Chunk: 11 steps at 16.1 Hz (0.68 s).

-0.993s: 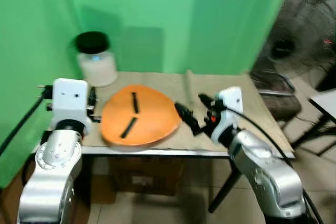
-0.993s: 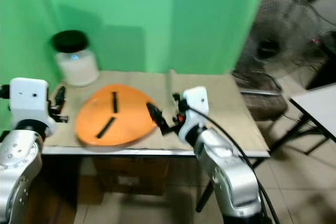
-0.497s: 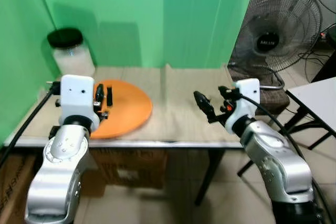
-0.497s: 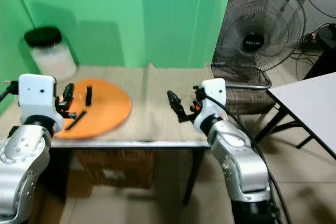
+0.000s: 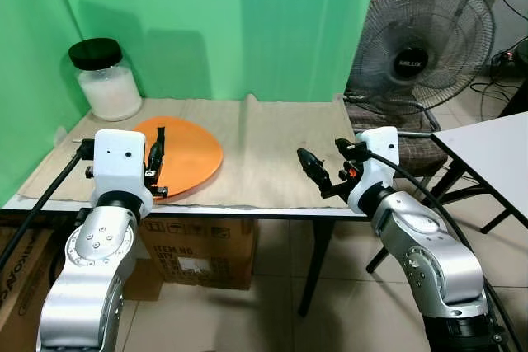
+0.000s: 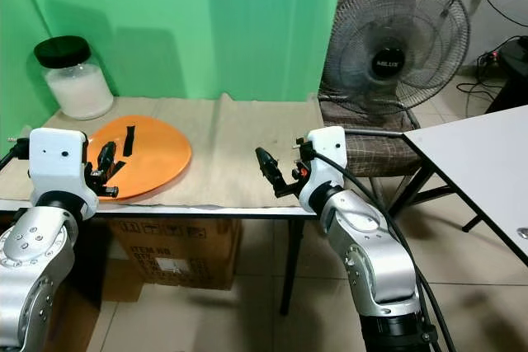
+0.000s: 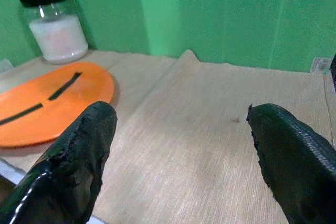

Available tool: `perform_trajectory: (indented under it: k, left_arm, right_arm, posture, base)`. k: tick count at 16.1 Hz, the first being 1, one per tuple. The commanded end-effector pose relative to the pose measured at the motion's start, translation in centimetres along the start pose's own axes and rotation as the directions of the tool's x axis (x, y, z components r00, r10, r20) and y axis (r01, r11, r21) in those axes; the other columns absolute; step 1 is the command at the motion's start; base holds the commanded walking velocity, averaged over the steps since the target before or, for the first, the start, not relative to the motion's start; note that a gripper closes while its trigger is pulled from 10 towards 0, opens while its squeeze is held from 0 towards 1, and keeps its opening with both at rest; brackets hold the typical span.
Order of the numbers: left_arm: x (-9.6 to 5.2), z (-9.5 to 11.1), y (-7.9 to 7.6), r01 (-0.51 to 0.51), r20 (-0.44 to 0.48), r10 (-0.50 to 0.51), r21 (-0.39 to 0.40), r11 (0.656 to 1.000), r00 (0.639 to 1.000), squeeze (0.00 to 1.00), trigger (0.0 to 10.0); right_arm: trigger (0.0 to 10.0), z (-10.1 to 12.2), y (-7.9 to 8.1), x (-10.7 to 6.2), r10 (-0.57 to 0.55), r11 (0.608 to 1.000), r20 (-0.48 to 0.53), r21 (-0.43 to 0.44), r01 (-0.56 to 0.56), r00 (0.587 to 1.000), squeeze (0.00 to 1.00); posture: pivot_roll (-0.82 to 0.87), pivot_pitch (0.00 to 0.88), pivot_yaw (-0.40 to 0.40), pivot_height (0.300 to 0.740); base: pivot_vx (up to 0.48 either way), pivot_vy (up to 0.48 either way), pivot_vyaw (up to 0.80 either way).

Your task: Setting the table

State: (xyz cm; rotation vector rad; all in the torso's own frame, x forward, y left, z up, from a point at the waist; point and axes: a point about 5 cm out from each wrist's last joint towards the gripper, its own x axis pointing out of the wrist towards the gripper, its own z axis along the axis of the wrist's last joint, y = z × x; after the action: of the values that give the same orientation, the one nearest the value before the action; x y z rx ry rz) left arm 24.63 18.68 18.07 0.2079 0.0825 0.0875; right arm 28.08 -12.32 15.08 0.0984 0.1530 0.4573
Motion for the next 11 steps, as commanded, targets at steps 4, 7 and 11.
perform_trajectory:
  k: [4,7,11]
  left_arm:
    - [-0.17,-0.04,0.01,0.035,0.005,-0.035,0.003,0.999,0.999,0.00,10.0]
    - [-0.25,-0.04,-0.28,0.059,0.005,-0.059,0.017,0.998,0.998,0.00,10.0]
    - [-0.30,-0.01,-0.33,0.075,0.005,-0.075,0.021,0.997,0.997,0.00,10.0]
  right_arm:
    - [10.0,0.22,0.87,0.26,0.043,0.999,0.018,-0.007,-0.043,0.999,0.00]
    - [10.0,0.13,1.01,0.43,0.043,0.999,0.021,0.006,-0.043,0.999,0.00]
    - [10.0,0.11,1.11,0.41,0.049,0.998,0.032,0.030,-0.050,0.998,0.00]
  posture:
    - [-0.01,0.000,0.015,0.740]
    - [-0.01,0.000,0.015,0.740]
    - [-0.01,0.000,0.023,0.740]
  base:
    - [0.294,0.000,0.80]
    - [0.329,0.000,0.80]
    - [0.330,0.000,0.00]
